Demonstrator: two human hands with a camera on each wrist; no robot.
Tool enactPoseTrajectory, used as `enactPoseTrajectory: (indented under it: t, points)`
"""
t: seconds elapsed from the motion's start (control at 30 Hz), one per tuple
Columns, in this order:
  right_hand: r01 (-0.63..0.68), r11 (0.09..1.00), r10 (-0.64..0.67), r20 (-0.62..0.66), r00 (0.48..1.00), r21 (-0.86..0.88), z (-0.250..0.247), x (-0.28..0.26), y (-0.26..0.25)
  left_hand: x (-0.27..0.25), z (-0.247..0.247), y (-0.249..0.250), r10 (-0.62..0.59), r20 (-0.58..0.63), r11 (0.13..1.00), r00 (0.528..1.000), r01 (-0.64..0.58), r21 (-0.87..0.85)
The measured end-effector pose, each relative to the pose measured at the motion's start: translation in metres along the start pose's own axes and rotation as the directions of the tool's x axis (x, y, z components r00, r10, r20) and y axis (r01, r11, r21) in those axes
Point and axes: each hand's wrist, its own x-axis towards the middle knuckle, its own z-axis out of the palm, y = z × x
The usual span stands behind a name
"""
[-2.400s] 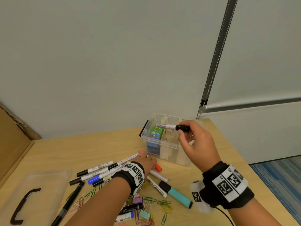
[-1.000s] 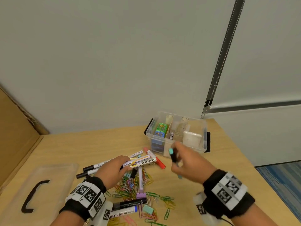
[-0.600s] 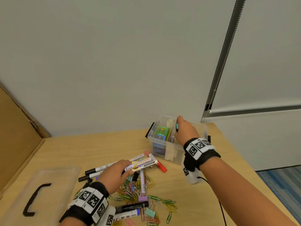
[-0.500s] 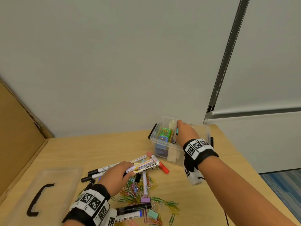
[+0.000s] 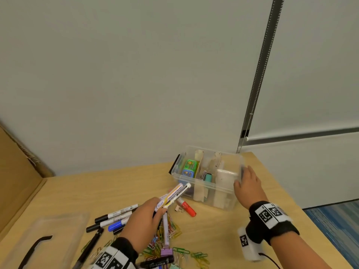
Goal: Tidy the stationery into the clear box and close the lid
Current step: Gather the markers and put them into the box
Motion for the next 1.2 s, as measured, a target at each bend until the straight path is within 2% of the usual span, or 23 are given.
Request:
enactPoseTrajectory:
  t: [0.03, 0.1, 0.2, 0.27, 0.4, 0.5, 0.57, 0.73, 0.9, 1.0, 1.1, 1.2]
  points:
    - [-0.014, 0.995, 0.012, 0.022, 1.0, 0.098, 0.006, 0.0, 0.002, 0.007, 0.001, 0.013, 0.009, -0.033, 1.0, 0.999, -0.01, -0.014]
    - [-0.005, 0.98, 0.007, -0.011, 1.0, 0.198, 0.013, -0.001, 0.004, 0.025, 0.005, 0.037, 0.016, -0.105, 1.0, 0.994, -0.017, -0.01]
    - [-0.01, 0.979, 0.018, -0.038, 0.999, 0.204, 0.016, -0.001, 0.005, 0.062, 0.013, 0.073, -0.002, -0.179, 0.994, 0.984, 0.022, 0.11]
    - [-0.01, 0.981, 0.018, -0.04, 0.999, 0.195, 0.017, -0.003, 0.006, 0.086, 0.021, 0.097, -0.011, -0.174, 0.977, 0.985, 0.047, 0.206]
    - [0.02, 0.984, -0.012, -0.047, 0.999, 0.179, 0.018, -0.002, 0.007, 0.134, 0.04, 0.132, -0.059, -0.025, 0.907, 0.998, 0.064, 0.416]
    - [0.045, 0.984, -0.037, -0.05, 0.998, 0.172, 0.02, -0.004, 0.009, 0.158, 0.046, 0.141, -0.175, 0.107, 0.88, 0.979, 0.107, 0.462]
    - [0.053, 0.984, -0.045, -0.048, 0.998, 0.172, 0.02, -0.003, 0.01, 0.168, 0.048, 0.139, -0.202, 0.176, 0.876, 0.964, 0.097, 0.473]
    - [0.078, 0.982, -0.07, -0.05, 0.996, 0.169, 0.021, -0.002, 0.011, 0.193, 0.058, 0.133, -0.294, 0.282, 0.9, 0.913, 0.166, 0.403]
    - [0.09, 0.98, -0.082, -0.048, 0.995, 0.179, 0.021, -0.002, 0.012, 0.196, 0.078, 0.115, -0.23, 0.367, 0.916, 0.901, 0.073, 0.395]
    - [0.087, 0.981, -0.081, -0.043, 0.996, 0.173, 0.02, -0.001, 0.012, 0.199, 0.071, 0.115, -0.177, 0.376, 0.956, 0.909, 0.068, 0.284]
    - [0.084, 0.982, -0.079, -0.039, 0.996, 0.169, 0.02, 0.0, 0.011, 0.189, 0.054, 0.113, -0.065, 0.328, 0.995, 0.942, 0.039, 0.087]
    - [0.079, 0.985, -0.075, -0.033, 0.997, 0.157, 0.018, 0.0, 0.01, 0.162, 0.036, 0.104, 0.026, 0.192, 0.992, 0.981, -0.002, -0.123]
